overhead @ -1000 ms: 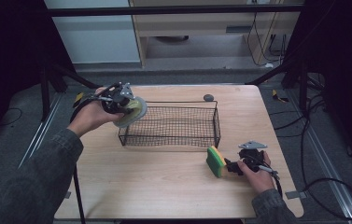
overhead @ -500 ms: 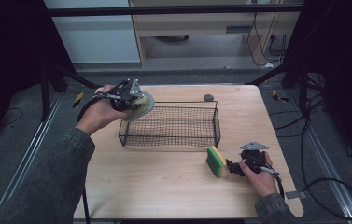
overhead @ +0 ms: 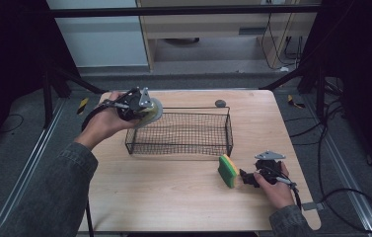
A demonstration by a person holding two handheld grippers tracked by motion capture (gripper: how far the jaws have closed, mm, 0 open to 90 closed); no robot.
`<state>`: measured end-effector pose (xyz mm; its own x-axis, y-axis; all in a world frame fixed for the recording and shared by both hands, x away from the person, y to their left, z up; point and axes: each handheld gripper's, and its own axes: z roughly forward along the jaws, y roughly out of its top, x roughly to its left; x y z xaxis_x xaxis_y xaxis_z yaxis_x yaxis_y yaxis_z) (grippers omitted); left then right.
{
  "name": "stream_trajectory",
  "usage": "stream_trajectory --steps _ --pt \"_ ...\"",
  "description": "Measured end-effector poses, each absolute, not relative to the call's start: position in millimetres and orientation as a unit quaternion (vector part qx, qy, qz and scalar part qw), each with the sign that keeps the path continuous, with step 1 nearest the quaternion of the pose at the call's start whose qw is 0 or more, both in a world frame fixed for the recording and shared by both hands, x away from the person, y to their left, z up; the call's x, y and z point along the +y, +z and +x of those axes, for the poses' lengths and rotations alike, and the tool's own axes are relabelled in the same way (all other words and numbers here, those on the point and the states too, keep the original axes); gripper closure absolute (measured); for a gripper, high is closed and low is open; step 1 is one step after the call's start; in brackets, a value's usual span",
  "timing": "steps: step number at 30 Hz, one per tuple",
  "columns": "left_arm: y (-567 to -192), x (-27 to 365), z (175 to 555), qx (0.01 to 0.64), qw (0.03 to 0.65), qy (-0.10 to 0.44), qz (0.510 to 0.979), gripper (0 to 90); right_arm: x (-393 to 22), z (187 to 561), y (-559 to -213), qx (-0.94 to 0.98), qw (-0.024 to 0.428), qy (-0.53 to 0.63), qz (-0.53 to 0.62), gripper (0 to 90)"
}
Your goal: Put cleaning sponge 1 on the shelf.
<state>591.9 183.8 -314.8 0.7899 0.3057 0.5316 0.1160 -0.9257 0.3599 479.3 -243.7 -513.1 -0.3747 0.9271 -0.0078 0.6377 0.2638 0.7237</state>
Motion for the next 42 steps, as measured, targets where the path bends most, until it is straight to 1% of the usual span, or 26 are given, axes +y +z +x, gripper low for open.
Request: stream_trajectory --steps 6,18,23,42 --pt "-313 182 588 0.102 0.155 0.306 0.934 69.5 -244 480 -513 0.764 0.222 0.324 0.511 1.1" --pt "-321 170 588 0.077 0.120 0.310 0.940 69.5 -244 479 -513 0.763 0.223 0.325 0.512 1.1" --pt "-329 171 593 0.072 0.108 0.304 0.944 69.5 -244 479 -513 0.763 0.223 0.325 0.512 1.0" --pt "-343 169 593 0.052 0.096 0.287 0.952 69.5 -244 479 -513 0.763 0.224 0.324 0.512 1.1"
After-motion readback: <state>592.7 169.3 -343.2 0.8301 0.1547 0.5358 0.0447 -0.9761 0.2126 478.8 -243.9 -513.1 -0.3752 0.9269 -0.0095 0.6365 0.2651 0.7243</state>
